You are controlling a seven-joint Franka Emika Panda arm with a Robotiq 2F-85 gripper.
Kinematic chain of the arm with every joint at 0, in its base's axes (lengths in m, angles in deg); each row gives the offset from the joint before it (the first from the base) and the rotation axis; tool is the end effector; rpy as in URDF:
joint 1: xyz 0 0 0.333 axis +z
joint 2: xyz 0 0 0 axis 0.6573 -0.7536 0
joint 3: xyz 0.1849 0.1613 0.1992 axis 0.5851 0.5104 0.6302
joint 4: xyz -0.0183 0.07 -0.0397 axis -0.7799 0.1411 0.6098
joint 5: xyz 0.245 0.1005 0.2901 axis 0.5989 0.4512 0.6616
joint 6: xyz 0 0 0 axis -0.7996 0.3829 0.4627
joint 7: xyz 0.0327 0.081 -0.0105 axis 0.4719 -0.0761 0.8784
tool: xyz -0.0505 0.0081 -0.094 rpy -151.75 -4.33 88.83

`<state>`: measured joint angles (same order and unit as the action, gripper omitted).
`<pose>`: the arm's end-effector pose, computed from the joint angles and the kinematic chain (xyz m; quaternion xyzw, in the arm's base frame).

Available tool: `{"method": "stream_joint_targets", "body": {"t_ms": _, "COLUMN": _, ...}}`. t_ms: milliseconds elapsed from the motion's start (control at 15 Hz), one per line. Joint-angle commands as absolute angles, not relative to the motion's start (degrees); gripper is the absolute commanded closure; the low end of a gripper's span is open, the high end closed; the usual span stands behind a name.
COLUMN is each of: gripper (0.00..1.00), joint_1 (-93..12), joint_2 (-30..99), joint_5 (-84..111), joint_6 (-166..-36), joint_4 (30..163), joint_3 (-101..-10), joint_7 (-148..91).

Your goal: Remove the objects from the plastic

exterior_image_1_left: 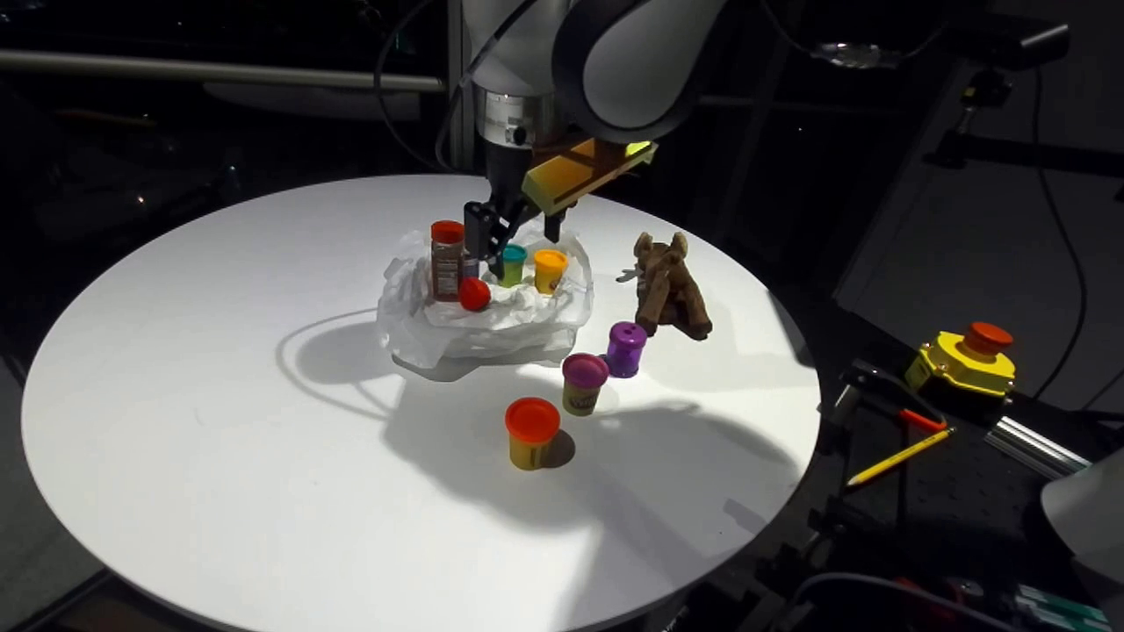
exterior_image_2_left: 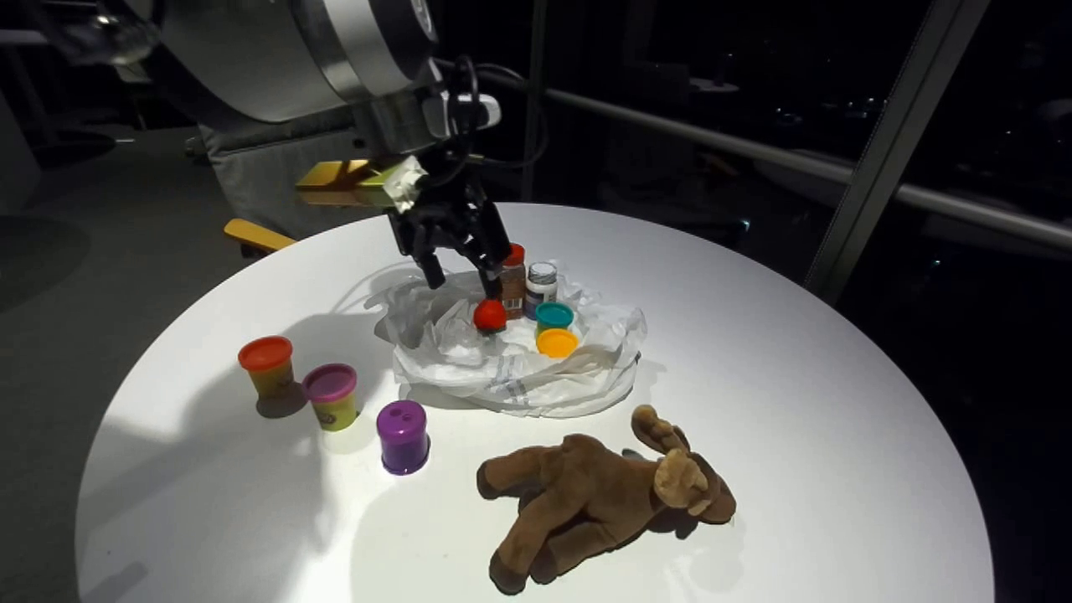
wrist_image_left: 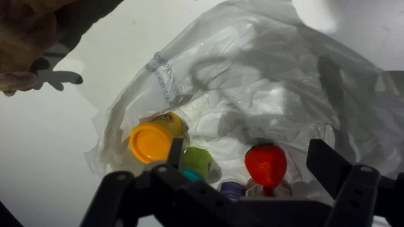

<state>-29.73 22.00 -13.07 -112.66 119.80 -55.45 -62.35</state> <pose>0.5972 0.0884 0.1986 0.9860 -0.0524 0.0743 0.1400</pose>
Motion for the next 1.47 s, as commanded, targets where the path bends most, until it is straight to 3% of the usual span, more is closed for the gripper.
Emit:
{"method": "stream_joint_targets", "body": {"t_ms": 0, "gripper": 0.0, "joint_1": -31.92, "joint_2": 16.68, "joint_5": -6.98, "joint_6": -111.25, "joint_4": 111.75, "joint_3": -56.18, "joint_7": -53.42}}
{"method": "stream_joint_targets", "body": {"t_ms": 1067, "gripper": 0.0, "joint_1": -35.46, "joint_2": 3.03, "joint_5": 7.74, "joint_6": -103.65, "joint_4": 92.98, "joint_3": -57.92, "joint_7": -43.55}}
{"method": "stream_joint_targets", "body": {"t_ms": 1200, "gripper": 0.06, "joint_1": -35.46, "joint_2": 1.49, "joint_5": 7.82, "joint_6": -102.52, "joint_4": 91.07, "joint_3": -58.14, "joint_7": -43.61}}
{"method": "stream_joint_targets", "body": {"t_ms": 1267, "gripper": 0.25, "joint_1": -35.48, "joint_2": 0.8, "joint_5": 7.93, "joint_6": -101.77, "joint_4": 90.1, "joint_3": -58.16, "joint_7": -43.66}}
{"method": "stream_joint_targets", "body": {"t_ms": 1400, "gripper": 0.37, "joint_1": -35.51, "joint_2": -0.14, "joint_5": 8.03, "joint_6": -101.12, "joint_4": 88.71, "joint_3": -58.28, "joint_7": -43.74}}
